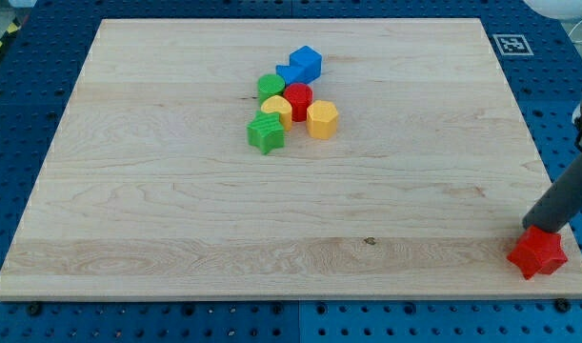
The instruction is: Slide the group of blocks slightly left
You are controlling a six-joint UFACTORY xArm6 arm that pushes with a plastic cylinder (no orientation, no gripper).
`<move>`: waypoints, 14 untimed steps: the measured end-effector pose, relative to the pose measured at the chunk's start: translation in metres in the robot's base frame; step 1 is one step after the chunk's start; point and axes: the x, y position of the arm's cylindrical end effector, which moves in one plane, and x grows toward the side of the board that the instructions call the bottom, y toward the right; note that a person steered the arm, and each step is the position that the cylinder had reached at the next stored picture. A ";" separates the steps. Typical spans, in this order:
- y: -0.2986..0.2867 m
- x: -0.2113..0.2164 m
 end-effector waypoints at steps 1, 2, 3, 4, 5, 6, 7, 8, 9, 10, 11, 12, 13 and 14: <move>-0.010 -0.031; -0.031 -0.064; -0.051 -0.093; -0.070 -0.120; -0.087 -0.143; -0.106 -0.161; -0.124 -0.174; -0.143 -0.187; -0.161 -0.195; -0.182 -0.197; -0.205 -0.197; -0.223 -0.197; -0.240 -0.193; -0.247 -0.179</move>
